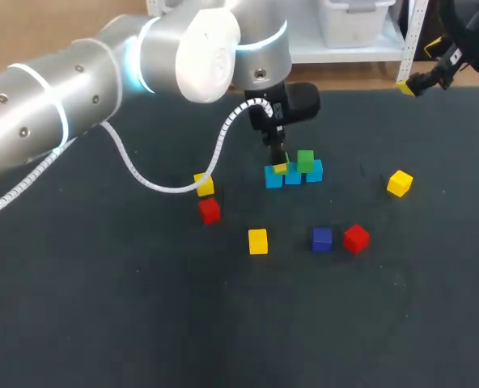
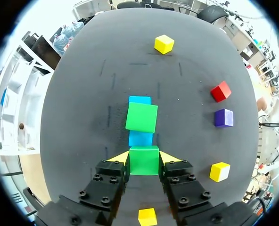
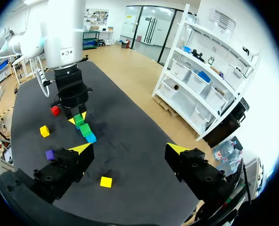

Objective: Place the blue cubes, place green cubes on the blue cubes, place the yellow cubes on the green cubes, then place the red cubes on the yellow cubes, and place purple cube on the red cubes.

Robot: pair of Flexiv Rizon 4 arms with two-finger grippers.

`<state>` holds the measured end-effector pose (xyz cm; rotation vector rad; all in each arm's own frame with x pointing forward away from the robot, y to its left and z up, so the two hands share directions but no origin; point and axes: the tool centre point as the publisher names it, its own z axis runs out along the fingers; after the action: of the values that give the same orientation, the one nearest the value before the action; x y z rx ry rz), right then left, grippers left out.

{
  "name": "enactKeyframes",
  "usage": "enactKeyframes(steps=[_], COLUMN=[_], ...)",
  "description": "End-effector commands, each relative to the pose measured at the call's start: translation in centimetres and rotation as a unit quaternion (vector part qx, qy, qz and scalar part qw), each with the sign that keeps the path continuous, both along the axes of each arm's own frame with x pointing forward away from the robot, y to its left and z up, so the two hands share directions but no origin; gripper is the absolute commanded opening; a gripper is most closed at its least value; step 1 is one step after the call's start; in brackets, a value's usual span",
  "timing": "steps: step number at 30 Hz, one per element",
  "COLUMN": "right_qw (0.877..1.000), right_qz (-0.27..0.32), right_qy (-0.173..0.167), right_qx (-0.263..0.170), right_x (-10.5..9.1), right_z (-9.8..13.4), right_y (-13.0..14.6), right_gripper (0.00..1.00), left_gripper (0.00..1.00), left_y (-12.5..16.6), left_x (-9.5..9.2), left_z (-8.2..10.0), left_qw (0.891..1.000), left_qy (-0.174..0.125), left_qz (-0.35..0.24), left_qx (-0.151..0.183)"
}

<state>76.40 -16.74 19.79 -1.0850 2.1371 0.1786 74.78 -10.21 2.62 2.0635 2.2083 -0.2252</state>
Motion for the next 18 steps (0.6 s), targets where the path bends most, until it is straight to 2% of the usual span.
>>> enactKeyframes(steps=[1,18], right_qw=[1.000,1.000], right_qz=[0.000,0.000], right_qy=[0.000,0.000], right_qx=[0.000,0.000], right_x=[0.00,0.00], right_z=[0.00,0.00], right_y=[0.01,0.01], right_gripper=[1.00,1.00], left_gripper=[0.07,0.18], left_y=[-0.12,-0.09], left_x=[0.40,0.88], left_z=[-0.09,-0.26], left_qw=[1.000,1.000], left_qy=[0.003,0.000], left_qz=[0.000,0.003], left_qx=[0.001,0.002])
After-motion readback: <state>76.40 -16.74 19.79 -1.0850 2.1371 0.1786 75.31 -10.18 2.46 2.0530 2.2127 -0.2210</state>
